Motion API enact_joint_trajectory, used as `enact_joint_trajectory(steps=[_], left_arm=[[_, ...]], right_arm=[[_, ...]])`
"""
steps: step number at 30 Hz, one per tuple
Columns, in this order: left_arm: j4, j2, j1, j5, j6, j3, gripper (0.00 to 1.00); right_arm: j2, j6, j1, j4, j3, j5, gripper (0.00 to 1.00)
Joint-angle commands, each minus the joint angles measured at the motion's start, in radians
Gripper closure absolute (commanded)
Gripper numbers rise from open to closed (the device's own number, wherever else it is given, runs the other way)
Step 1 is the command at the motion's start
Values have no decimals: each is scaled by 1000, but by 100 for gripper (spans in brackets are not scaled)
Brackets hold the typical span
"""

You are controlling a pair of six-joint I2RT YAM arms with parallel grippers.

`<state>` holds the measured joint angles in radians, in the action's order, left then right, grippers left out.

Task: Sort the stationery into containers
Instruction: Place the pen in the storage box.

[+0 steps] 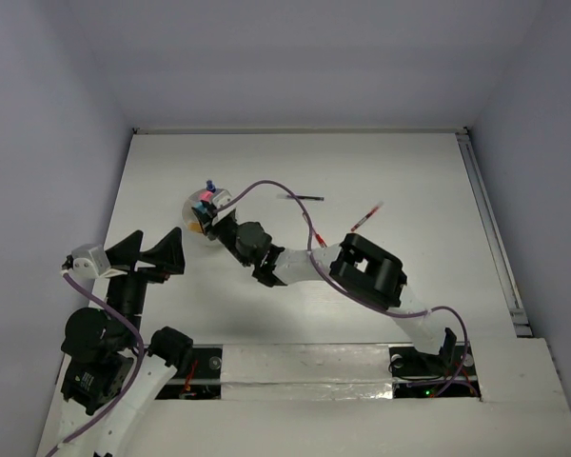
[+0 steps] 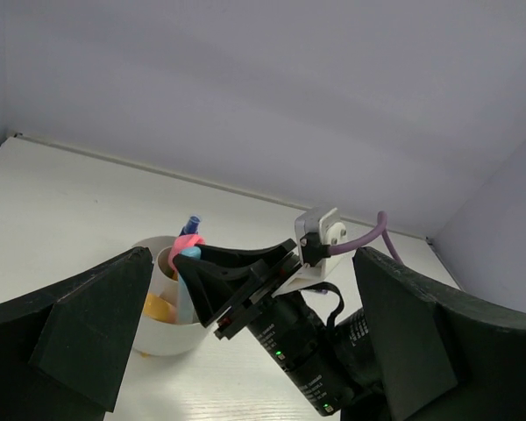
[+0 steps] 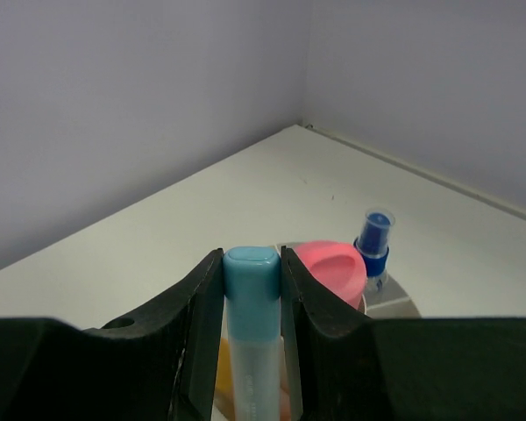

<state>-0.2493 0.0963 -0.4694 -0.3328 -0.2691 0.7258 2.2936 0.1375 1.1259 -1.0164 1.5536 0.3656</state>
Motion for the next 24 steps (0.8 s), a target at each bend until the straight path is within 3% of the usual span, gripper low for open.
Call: enact_joint_trajectory(steps=[1,9,10,15,21,24], left_arm=[[68,23,12,26,18,-11,1],[71,23,21,38,16,-11,1],[71,26,21,40,15,-11,1],[73,37,31,58,13,-12,1],[77,46,31,74,13,-14,1],[81,57,40,83,14,-12,1]], right_arm=[[-11,-33,11,-82,-35,38,100],[-83,-52,11,-136,-159,99,97],[-92,-50,11,-151,-187,119,93],[-161,-33,11,-157,-240,182,53],[-259,-125,-34,-28,-276,174,28],[-307,-206,-67,128,-254,83,20]])
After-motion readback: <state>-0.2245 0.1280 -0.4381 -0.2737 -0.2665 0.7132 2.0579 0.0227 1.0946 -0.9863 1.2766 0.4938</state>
